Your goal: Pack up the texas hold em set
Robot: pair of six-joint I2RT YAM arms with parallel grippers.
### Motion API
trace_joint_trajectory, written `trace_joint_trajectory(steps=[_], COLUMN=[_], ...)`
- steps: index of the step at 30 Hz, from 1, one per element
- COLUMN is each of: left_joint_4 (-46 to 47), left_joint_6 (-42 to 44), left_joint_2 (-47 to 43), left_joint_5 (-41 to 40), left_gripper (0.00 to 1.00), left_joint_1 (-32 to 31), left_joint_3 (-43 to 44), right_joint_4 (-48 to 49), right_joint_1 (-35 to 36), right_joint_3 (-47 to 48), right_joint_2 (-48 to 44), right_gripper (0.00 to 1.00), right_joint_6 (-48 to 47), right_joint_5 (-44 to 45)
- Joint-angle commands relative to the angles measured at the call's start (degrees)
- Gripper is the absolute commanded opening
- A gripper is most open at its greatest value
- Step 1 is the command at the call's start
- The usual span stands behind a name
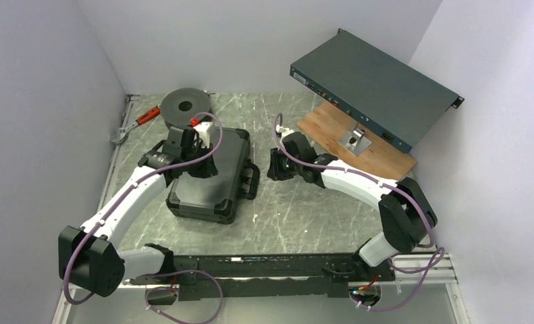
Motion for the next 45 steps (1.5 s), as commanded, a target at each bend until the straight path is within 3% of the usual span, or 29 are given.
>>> trace_joint_trajectory(steps=[1,4,7,31,45], left_joint_4=[4.2,5.5,5.8,5.5,6.5], left_joint_6=[-1.8,-2.3,-2.8,-6.7,-7.0], left_joint_2=[0.7,1.5,2.5,-1.1,-0.7], left_joint_5=[-1.2,-1.7,-2.7,-5.3,-5.1], left_gripper=[0.00,0.00,0.00,0.00,0.00], left_joint_1=[-1.1,-1.7,-1.9,-4.0,-4.7], left_joint_3=[-1.4,-2.1,-1.8,-12.3,-13.1], right_joint_4=[8.9,11.7,14.7,15.2,16.6], right_joint_1=[-1.3,-1.7,-1.9,-2.2,-2.2], right_joint_3=[-2.0,-3.7,-4.7,-3.1,-0.2], right_joint_2=[-0.7,0.1,1.4,12.4,17.4], right_gripper=[0.24,0.17,0.00,0.00,0.00], right_joint_6=[2.8,3.7,4.4,7.2,8.7], right_joint_5=[-5.6,-7.9,-9.6,-8.2,-9.9])
